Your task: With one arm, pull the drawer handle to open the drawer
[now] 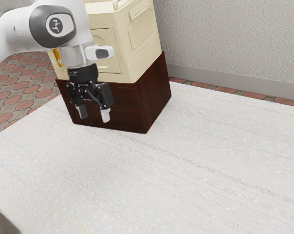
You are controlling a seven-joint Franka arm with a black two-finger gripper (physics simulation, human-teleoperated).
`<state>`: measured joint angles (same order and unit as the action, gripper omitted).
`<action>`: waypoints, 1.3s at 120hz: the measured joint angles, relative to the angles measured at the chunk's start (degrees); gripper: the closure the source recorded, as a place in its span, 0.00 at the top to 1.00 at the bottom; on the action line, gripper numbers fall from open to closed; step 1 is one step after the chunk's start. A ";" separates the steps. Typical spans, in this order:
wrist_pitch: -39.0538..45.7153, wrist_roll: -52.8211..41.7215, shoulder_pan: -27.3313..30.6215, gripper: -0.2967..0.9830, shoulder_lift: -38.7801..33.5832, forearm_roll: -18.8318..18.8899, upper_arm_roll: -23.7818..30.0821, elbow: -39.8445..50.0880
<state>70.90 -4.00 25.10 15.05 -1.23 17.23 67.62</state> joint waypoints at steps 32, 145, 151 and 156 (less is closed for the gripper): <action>3.62 -1.19 -0.82 0.77 -4.51 1.38 -0.08 -4.02; 17.94 -45.10 2.63 0.77 -0.89 5.71 -5.30 10.87; 19.30 -48.02 2.44 0.77 -0.75 5.75 -5.89 11.05; 20.31 -50.32 2.47 0.77 -0.15 5.74 -6.27 10.68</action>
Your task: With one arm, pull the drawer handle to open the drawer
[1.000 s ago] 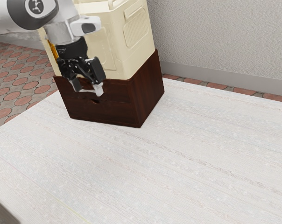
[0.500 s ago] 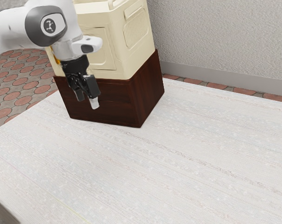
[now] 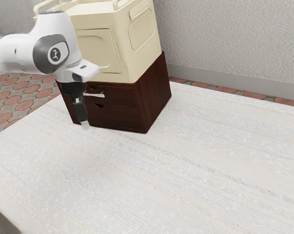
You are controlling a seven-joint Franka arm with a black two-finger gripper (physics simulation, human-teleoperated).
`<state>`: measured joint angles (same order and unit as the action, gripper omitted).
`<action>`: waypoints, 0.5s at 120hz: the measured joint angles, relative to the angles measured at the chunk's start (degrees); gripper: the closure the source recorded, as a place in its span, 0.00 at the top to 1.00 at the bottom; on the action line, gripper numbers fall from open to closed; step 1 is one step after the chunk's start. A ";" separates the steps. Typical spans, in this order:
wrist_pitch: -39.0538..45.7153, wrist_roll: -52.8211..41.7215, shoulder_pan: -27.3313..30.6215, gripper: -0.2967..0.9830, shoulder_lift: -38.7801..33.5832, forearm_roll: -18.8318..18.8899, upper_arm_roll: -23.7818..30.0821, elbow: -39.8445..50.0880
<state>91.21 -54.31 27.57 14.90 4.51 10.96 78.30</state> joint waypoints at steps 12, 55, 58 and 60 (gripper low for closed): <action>1.63 -5.03 0.08 0.77 3.02 -0.21 -1.13 -2.19; 3.38 -21.07 -0.82 0.77 11.06 -1.89 -2.89 -11.38; 3.32 -21.95 -0.76 0.77 11.48 -1.92 -2.94 -11.91; 3.28 -22.51 -0.73 0.77 11.67 -1.94 -2.97 -12.17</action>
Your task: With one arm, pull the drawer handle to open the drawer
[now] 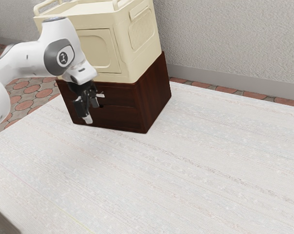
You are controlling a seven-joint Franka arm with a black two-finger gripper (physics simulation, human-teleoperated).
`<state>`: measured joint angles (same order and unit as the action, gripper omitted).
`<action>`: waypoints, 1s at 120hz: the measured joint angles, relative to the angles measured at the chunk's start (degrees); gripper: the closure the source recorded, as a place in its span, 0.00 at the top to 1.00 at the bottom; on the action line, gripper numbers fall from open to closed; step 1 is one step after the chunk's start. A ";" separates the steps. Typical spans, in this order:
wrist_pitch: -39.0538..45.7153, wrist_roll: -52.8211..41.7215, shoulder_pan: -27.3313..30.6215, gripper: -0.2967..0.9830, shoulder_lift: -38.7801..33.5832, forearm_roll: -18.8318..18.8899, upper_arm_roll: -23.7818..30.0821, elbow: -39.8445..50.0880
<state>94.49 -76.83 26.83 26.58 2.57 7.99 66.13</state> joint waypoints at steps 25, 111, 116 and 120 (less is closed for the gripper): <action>-0.39 -5.89 -0.02 0.74 0.19 -0.09 -0.01 -2.26; 2.80 -16.05 0.33 0.74 1.76 0.11 -1.69 -7.17; 3.26 -16.36 0.33 0.73 1.86 0.18 -1.72 -7.14; 3.63 -16.60 0.31 0.73 1.91 0.25 -1.78 -7.09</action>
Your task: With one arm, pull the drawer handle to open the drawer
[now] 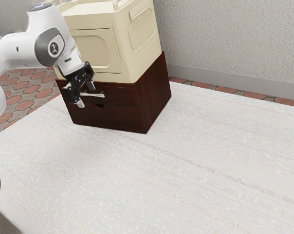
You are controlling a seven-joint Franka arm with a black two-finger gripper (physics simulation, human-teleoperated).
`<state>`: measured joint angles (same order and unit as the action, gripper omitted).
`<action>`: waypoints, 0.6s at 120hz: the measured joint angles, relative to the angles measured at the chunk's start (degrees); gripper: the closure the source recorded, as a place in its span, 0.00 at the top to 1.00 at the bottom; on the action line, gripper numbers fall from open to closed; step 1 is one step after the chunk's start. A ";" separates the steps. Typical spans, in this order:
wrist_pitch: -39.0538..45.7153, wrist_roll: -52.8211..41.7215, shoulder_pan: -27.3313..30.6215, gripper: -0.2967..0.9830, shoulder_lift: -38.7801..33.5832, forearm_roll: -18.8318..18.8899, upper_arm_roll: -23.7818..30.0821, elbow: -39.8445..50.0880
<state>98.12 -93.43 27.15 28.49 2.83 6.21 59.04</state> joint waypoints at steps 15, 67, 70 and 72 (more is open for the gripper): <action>1.17 -0.85 -0.22 0.68 0.11 0.16 -0.43 0.18; 2.75 -2.80 0.14 0.60 0.95 1.02 -0.45 0.91; 2.79 -2.87 0.15 0.60 1.03 1.03 -0.46 0.92; 2.82 -2.92 0.15 0.61 1.13 1.03 -0.47 0.92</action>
<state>100.94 -96.35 27.30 29.62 3.85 5.74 59.95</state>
